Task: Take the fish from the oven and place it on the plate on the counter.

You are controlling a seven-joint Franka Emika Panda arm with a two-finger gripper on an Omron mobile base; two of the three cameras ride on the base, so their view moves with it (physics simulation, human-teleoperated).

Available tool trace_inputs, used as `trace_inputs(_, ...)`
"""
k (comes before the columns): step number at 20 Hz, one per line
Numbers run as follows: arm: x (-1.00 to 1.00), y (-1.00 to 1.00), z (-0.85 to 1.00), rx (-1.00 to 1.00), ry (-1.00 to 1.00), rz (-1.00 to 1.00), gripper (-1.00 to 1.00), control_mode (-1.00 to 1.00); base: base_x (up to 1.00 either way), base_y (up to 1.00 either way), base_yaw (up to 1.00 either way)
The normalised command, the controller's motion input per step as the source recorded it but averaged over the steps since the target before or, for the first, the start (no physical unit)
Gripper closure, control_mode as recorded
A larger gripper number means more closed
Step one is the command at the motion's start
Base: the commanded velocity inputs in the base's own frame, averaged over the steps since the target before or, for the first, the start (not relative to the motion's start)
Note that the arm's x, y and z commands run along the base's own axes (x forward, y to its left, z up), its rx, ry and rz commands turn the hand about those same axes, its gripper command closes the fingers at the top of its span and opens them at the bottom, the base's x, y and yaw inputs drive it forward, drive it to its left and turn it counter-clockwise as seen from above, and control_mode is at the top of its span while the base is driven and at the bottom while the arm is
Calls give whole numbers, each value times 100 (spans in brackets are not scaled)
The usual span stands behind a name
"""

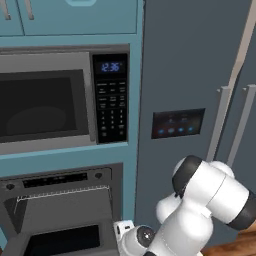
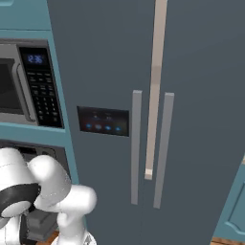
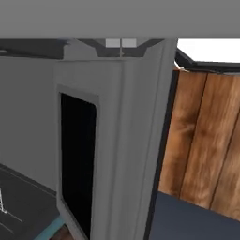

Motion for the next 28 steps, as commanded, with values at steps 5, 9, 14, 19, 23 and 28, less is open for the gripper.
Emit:
trace_inputs(5,-29,62,100,-17,-27,-1,100,-100,0,0,0)
trace_inputs(9,-1,82,86,-4,-25,-14,100,-100,0,0,0)
trace_inputs(14,0,88,35,0,-18,-34,100,-100,0,0,0)
trace_inputs(19,-20,62,24,-1,-20,-32,100,-100,0,0,0)
trace_inputs(23,-64,46,18,0,-19,-35,100,-100,0,0,0)
trace_inputs(28,-100,43,0,21,-32,-44,100,-100,0,0,0)
